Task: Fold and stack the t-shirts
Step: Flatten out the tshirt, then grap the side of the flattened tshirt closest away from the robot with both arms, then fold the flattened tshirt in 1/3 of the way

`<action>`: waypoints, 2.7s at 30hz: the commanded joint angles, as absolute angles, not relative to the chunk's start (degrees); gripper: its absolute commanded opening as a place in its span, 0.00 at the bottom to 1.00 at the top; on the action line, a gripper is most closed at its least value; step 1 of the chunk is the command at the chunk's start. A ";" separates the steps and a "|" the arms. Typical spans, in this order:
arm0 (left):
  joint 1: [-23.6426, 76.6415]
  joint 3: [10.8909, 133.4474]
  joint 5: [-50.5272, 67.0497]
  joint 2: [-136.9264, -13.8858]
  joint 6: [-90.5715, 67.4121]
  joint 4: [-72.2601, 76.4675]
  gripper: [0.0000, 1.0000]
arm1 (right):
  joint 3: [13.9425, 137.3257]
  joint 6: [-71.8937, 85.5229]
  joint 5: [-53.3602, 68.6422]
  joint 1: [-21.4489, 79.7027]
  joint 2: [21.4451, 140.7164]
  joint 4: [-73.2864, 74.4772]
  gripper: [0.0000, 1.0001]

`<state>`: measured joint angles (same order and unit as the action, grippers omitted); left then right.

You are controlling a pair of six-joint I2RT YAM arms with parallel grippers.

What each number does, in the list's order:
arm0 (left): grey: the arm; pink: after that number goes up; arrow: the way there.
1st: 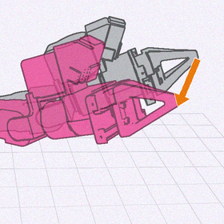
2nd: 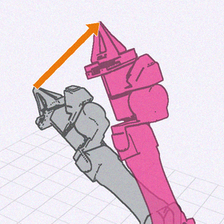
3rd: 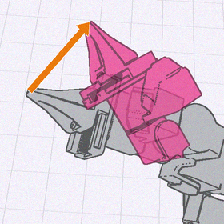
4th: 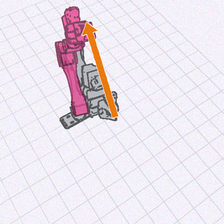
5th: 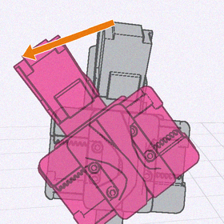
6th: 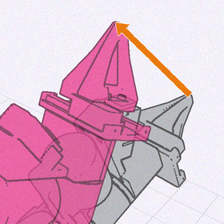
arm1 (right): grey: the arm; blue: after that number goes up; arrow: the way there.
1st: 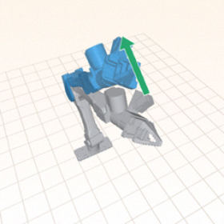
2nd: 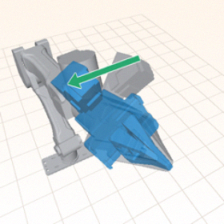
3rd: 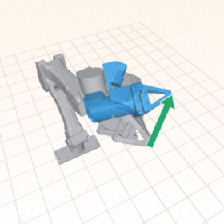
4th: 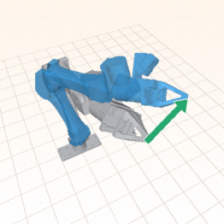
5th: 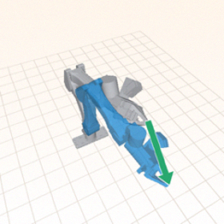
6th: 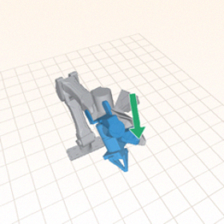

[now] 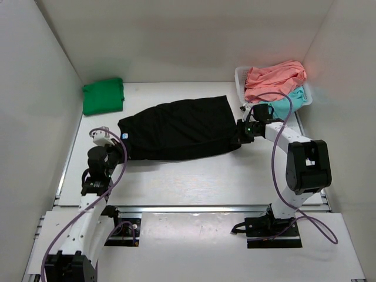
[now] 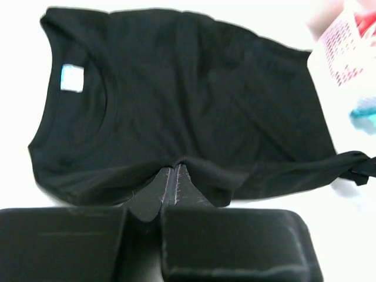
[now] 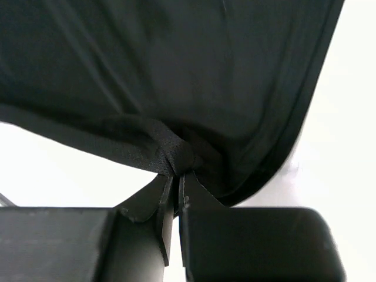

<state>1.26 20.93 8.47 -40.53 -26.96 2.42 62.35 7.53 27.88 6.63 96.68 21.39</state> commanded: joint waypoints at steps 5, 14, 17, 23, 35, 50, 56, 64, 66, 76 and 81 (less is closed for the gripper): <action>0.00 21.44 8.70 -34.69 -27.86 -12.13 0.00 | 61.52 5.19 29.79 6.68 91.15 27.51 0.00; 0.17 50.68 14.41 -77.39 -25.77 13.15 0.00 | 101.60 -3.32 26.56 9.13 112.64 17.05 0.00; 0.79 69.31 14.40 -83.56 -17.61 14.68 0.00 | 123.67 -6.42 25.14 9.67 117.85 20.03 0.00; 0.44 91.39 15.82 -84.20 -8.80 9.60 0.00 | 133.95 -2.22 30.66 6.08 114.01 14.60 0.00; 1.58 38.98 13.72 -53.46 -15.82 18.65 0.00 | 76.41 -4.57 30.85 5.45 88.98 5.29 0.00; 5.00 7.91 11.17 -11.95 -30.13 -9.84 0.00 | 36.57 8.00 25.05 5.89 75.33 16.16 0.00; 5.37 8.70 8.79 -21.95 -31.46 -8.79 0.00 | 35.68 11.34 22.59 2.38 73.57 21.27 0.00; 4.84 12.83 1.23 -31.46 -30.68 -11.86 0.00 | 39.89 8.97 27.41 0.09 80.50 20.83 0.00; 3.87 12.83 1.66 -32.51 -29.88 -10.90 0.00 | 41.82 7.30 29.69 0.17 83.31 21.18 0.00; 2.81 15.47 0.19 -42.35 -28.92 -4.93 0.32 | 51.33 5.01 29.01 1.50 91.32 24.26 0.30; 3.25 20.64 -3.16 -45.96 -27.34 -2.46 0.54 | 55.10 6.33 20.41 1.31 87.90 24.86 0.29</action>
